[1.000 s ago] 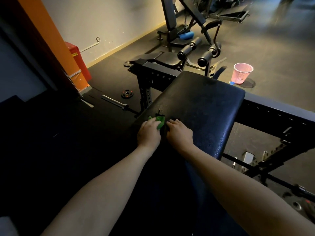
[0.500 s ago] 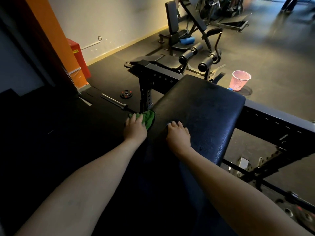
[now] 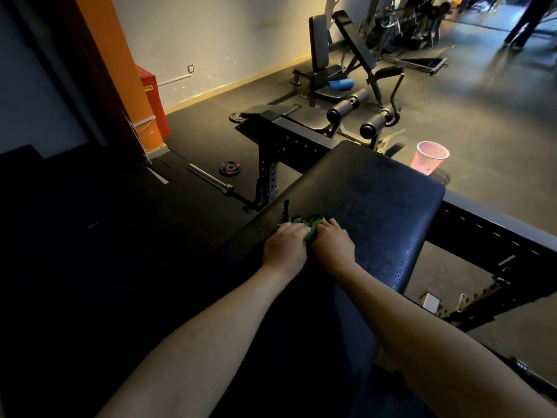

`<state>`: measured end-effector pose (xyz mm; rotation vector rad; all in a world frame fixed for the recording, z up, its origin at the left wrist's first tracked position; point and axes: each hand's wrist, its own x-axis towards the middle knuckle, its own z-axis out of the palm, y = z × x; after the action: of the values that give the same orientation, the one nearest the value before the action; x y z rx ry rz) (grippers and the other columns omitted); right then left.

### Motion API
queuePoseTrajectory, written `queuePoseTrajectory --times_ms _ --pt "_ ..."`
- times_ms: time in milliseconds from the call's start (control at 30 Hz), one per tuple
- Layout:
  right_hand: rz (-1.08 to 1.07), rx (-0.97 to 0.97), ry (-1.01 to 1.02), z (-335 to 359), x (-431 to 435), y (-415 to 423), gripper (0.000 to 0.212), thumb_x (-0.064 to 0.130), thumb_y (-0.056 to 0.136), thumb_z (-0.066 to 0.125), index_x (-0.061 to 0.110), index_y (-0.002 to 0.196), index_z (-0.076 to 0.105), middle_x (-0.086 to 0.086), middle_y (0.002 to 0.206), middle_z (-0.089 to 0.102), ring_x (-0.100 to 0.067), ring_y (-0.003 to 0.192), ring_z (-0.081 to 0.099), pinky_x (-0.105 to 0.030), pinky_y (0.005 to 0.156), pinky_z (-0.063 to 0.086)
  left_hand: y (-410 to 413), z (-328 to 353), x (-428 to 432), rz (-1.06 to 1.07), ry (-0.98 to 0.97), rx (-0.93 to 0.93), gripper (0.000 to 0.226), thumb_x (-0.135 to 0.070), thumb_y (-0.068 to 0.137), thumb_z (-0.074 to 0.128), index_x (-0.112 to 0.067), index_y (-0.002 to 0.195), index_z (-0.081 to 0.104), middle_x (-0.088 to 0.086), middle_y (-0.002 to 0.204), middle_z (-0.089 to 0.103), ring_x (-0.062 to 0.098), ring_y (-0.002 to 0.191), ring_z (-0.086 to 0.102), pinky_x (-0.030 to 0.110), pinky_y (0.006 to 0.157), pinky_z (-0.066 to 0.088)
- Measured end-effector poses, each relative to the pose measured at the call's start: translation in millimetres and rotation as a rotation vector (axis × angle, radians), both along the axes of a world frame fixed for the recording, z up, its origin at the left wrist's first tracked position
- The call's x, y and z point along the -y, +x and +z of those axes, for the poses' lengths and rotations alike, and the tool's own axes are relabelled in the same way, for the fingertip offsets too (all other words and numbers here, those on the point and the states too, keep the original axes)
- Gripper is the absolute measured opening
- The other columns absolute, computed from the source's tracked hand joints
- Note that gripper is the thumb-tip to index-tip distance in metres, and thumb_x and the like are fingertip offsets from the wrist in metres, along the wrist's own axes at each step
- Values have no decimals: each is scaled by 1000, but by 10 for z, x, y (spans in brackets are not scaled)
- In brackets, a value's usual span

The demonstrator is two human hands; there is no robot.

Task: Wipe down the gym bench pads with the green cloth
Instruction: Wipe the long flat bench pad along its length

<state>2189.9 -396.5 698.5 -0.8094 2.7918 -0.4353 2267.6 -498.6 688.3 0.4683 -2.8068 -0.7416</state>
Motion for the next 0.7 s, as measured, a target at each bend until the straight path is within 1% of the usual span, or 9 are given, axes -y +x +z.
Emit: queuePoseTrajectory --times_ms 67,133,233,300,367,400,500,633,700 --pt "10 8 -3 10 -11 -9 44 17 100 39 16 142 51 -2 160 32 -23 151 20 -48 120 20 6 12 115 -26 19 46 42 -13 99 50 -23 140 56 -1 157 39 24 146 29 43 117 32" --pt "15 -9 7 5 -15 -13 48 16 100 39 16 147 45 -1 161 30 -23 151 20 -48 119 21 -11 26 262 5 26 33 47 -4 98 49 -22 141 56 2 160 33 26 148 25 46 118 31" --pt "20 -20 17 9 -25 -14 51 16 101 39 19 151 39 0 162 29 -24 151 19 -48 119 21 -35 18 583 189 42 -5 56 7 96 42 -17 146 50 9 162 30 30 149 24 47 121 26" --pt "27 -25 24 6 -24 -14 50 16 102 38 19 151 39 -1 161 31 -25 151 19 -48 119 21 -38 -15 705 275 69 20 53 1 100 42 -17 149 45 10 163 27 31 150 21 48 122 25" --pt "23 -31 18 2 -26 -21 49 16 102 37 19 151 40 -1 160 31 -25 151 18 -48 119 22 -50 -13 601 259 22 61 48 -6 101 45 -18 147 47 8 161 33 31 148 26 47 120 29" --pt "20 -27 12 -10 -26 -31 49 16 102 37 20 151 40 0 161 31 -24 151 18 -48 119 22 -58 -2 500 234 -3 61 45 -7 101 46 -19 144 50 7 157 39 30 145 32 45 117 33" --pt "20 3 -11 -43 -34 -71 50 18 101 38 23 151 40 1 161 29 -22 151 18 -47 120 21 -99 46 210 147 -43 24 37 -9 100 46 -21 131 61 2 136 59 25 128 50 39 104 44" --pt "13 28 -61 -115 -68 -132 52 19 98 42 25 150 43 5 161 31 -18 151 19 -44 121 22 -50 73 -97 38 -68 6 33 -13 99 44 -21 125 64 0 125 65 25 118 57 38 93 48" --pt "21 40 -72 -146 -99 -153 52 20 97 44 25 149 44 7 160 31 -16 151 19 -42 120 25 16 55 -172 -8 -62 -31 34 -13 99 45 -21 125 64 -1 126 65 24 118 58 38 93 49"
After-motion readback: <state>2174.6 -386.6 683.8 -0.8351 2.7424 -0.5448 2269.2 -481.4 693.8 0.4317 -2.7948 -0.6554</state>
